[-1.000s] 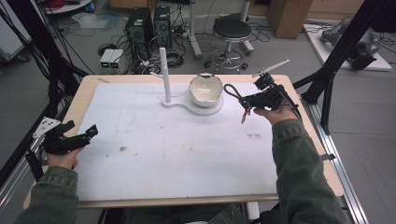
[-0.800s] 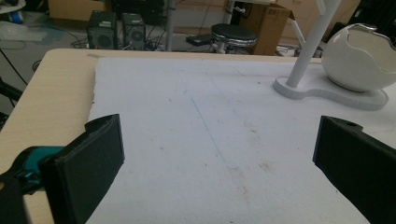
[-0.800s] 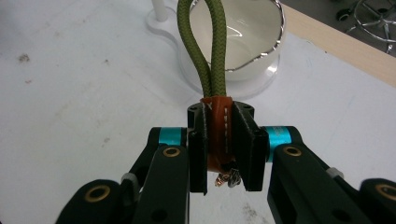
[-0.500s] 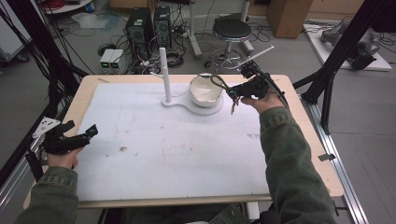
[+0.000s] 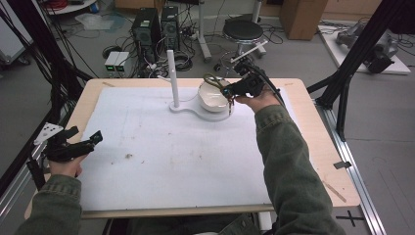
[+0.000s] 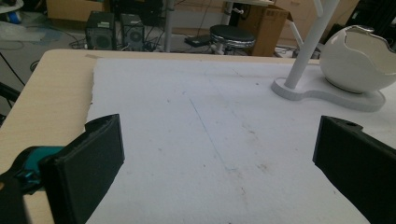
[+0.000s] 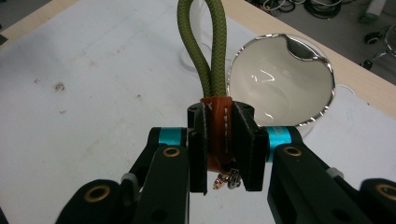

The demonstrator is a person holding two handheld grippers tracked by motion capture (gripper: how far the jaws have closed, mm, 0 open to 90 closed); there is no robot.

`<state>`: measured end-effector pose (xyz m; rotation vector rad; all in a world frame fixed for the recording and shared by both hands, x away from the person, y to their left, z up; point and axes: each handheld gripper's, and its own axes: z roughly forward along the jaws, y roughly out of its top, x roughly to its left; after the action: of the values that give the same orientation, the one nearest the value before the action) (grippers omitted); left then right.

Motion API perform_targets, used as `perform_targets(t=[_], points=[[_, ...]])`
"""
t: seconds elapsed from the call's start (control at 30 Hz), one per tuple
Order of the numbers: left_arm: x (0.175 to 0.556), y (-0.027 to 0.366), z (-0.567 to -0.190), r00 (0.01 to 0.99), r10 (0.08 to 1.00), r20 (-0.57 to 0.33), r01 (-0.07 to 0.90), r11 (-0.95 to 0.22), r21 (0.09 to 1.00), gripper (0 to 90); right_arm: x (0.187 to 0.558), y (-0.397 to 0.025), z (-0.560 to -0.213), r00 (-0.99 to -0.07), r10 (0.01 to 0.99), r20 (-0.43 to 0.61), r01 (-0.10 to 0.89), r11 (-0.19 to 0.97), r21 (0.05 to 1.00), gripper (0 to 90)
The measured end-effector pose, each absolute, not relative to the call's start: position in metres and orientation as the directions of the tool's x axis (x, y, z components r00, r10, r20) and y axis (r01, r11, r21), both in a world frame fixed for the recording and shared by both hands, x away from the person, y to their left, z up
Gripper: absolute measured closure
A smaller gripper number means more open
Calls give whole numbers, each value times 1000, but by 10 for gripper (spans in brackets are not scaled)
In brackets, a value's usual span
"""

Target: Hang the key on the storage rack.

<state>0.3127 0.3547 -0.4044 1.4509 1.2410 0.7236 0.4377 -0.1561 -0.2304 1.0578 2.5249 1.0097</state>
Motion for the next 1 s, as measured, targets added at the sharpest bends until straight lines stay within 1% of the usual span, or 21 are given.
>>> perform_targets(t=[0.37,0.53,1.0], points=[[314,354,-405,283,942,-180,316,86,945,24,449,-134,-228,-730,679,80,538,499,679,766],[314,354,-405,286,941,-181,317,85,945,24,452,-119,-224,-745,664,70,526,519,674,766],[315,354,-406,288,940,-184,314,89,945,24,465,-89,-222,-765,637,95,520,524,674,766]])
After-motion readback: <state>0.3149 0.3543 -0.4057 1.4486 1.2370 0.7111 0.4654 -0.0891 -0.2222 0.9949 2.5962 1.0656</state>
